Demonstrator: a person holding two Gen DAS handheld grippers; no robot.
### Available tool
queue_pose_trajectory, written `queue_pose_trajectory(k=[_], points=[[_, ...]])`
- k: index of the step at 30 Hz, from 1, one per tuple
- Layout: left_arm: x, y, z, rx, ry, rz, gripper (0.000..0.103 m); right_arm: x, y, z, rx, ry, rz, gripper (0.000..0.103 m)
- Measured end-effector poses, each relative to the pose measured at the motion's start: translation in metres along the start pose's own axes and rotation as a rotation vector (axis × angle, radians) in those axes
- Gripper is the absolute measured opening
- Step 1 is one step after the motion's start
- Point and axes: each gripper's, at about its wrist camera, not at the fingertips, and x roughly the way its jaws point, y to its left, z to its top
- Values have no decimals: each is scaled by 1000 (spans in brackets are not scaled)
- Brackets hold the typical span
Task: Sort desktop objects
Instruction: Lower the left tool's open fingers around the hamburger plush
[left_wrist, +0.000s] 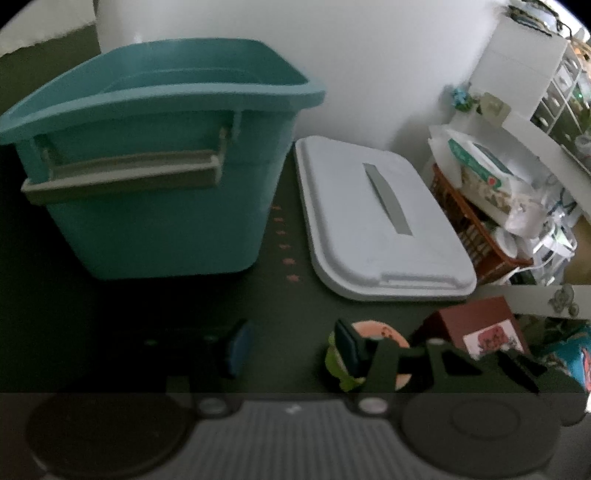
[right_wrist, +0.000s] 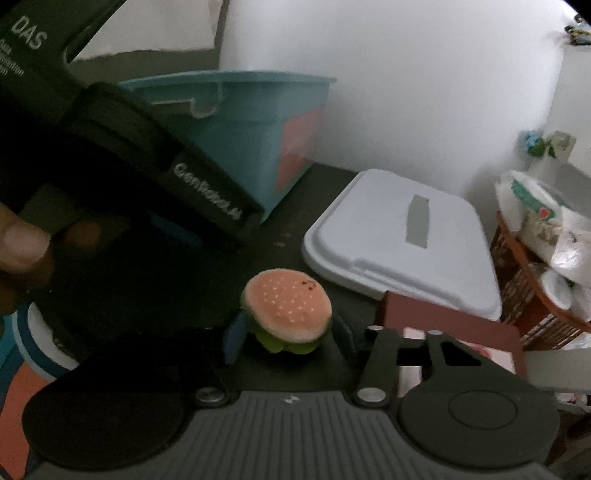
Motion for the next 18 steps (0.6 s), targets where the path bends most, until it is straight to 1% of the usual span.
queue_pose_trajectory(k=[3, 8, 14, 16, 17, 18], points=[[-1, -1, -1, 2, 2, 2, 53, 0, 2, -2, 2, 5, 29, 44], [-5, 3, 0, -13, -11, 16, 53, -4, 3, -2, 17, 2, 66, 44], [-5, 4, -1, -14, -6, 18, 53, -9, 6, -2, 32, -9, 74, 45], [-5, 5, -1, -15, -6, 17, 53, -13, 11, -2, 2, -46, 42, 55], [-6, 4, -1, -15, -6, 16, 53, -14, 12, -2, -11, -59, 32, 66], [-6, 4, -1, -15, -6, 14, 53, -14, 13, -3, -22, -70, 24, 71]])
